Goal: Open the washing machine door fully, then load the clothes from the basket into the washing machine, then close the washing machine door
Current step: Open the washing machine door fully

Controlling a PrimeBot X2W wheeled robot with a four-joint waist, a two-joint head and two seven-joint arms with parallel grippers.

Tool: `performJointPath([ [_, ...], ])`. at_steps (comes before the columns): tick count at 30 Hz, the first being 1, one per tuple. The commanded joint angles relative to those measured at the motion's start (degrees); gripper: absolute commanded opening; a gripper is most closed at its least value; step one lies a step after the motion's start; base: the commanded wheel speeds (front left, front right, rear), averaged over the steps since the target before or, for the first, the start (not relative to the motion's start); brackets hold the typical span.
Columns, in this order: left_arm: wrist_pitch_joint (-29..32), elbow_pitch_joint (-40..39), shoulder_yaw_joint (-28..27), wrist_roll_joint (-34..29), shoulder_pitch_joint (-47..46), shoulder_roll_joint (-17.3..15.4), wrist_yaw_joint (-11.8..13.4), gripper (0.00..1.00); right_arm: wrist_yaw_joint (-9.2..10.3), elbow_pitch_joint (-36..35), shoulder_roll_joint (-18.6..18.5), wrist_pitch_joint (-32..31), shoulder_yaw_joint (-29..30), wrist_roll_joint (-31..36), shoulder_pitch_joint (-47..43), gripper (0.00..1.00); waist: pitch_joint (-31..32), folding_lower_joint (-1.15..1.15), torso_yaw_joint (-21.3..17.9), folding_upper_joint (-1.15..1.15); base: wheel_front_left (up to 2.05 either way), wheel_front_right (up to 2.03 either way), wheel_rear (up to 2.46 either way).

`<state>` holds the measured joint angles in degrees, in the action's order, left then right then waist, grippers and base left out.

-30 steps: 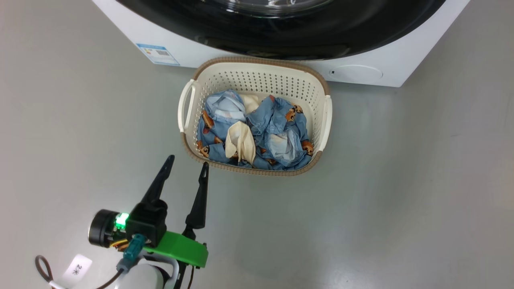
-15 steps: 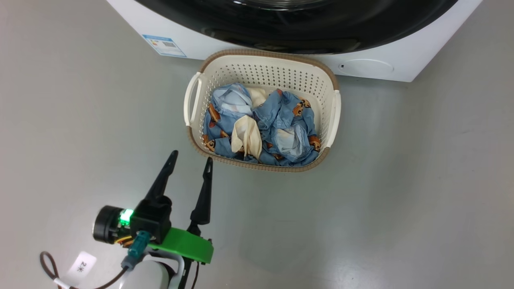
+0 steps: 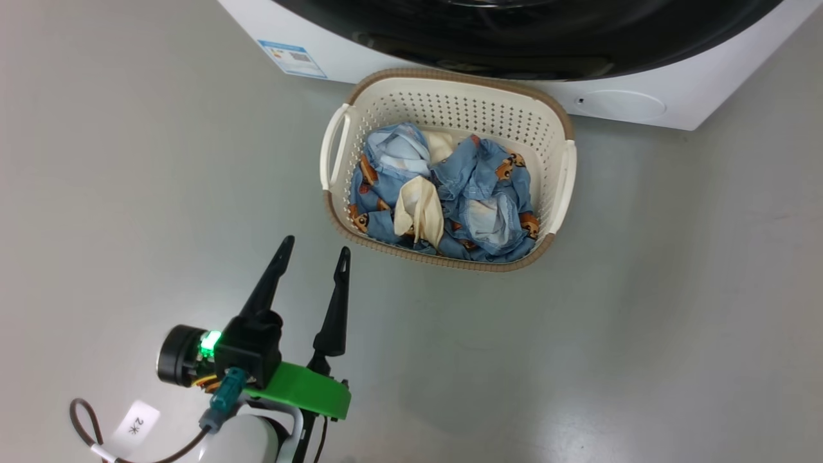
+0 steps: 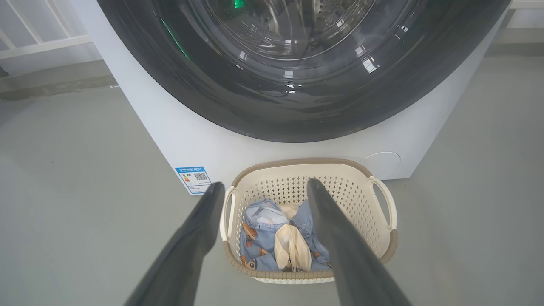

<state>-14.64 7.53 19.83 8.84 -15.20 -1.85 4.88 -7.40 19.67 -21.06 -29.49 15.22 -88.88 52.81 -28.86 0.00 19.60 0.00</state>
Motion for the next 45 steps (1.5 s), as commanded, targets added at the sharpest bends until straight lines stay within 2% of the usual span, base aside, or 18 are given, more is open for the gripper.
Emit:
performJointPath([
  [1, -0.36, -1.50, -1.56, 0.45, 0.47, -1.03, 0.58, 1.00, -0.09, -1.62, -0.43, -0.19, -1.01, 0.25, 1.08, 0.00, -0.14, 0.00, 0.48, 0.00, 0.00, 0.00, 0.00],
  [45, -0.36, -1.95, 0.88, -0.29, 5.70, -1.03, 1.07, 1.00, -0.09, -2.81, -3.49, -1.21, -4.49, -0.28, 5.13, 0.00, -2.78, 0.00, 4.12, 0.00, 0.00, 0.00, 0.00],
])
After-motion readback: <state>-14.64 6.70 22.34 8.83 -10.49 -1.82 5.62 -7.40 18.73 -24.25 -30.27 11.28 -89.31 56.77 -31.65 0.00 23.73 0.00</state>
